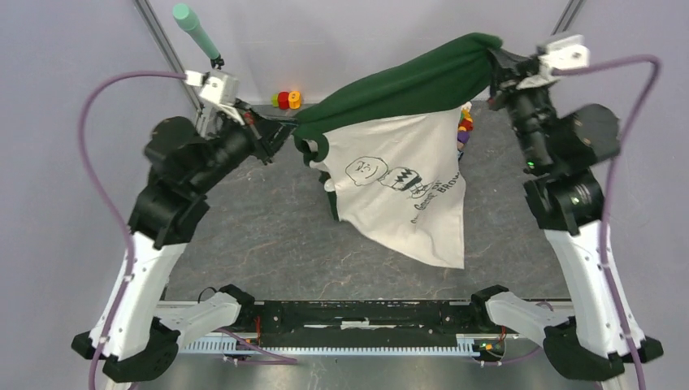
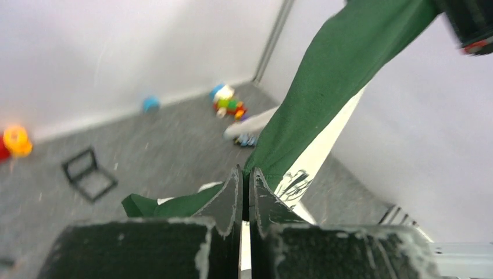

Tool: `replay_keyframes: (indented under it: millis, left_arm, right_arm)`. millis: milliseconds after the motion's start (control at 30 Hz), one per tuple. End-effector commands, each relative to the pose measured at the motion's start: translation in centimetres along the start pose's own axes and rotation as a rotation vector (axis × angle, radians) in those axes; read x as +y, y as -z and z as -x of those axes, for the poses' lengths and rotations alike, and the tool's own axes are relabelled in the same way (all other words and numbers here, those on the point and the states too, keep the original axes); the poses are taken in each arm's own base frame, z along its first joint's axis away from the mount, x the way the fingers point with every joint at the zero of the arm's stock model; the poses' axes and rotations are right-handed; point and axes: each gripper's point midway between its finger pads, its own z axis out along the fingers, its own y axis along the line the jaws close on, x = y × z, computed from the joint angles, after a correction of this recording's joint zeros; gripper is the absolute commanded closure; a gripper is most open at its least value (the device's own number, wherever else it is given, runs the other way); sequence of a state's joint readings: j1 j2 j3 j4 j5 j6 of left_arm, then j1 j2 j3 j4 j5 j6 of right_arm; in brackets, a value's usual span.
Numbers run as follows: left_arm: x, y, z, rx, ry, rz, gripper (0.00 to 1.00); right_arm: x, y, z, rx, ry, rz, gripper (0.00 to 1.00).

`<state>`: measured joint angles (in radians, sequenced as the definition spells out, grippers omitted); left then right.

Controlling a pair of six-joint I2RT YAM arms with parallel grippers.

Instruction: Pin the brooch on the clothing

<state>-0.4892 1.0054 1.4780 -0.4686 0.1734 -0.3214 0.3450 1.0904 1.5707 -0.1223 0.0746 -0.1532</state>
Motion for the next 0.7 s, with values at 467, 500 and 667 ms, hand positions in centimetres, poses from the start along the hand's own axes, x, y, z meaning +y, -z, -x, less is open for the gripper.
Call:
replay_keyframes:
  millis: [467,500,667]
  left_arm:
    - [-9.6,12.7,15.0,-0.298,-0.16,-0.233,0.98]
    - [-9.3,12.2,15.1,-0.296,-0.154,-0.221,0.98]
    - [-5.2,6.1,12.5,-0.206,-0.108,-0.072,0.98]
  right_arm:
    - [-5.3,11.4,20.9,-0.498,0.06,-0.107,1.0]
    - [-5.5,11.0,20.5,-0.485,0.064,-0.12,1.0]
    - [-6.2,6.3,14.6,-0.323,0.099,-0.208,1.0]
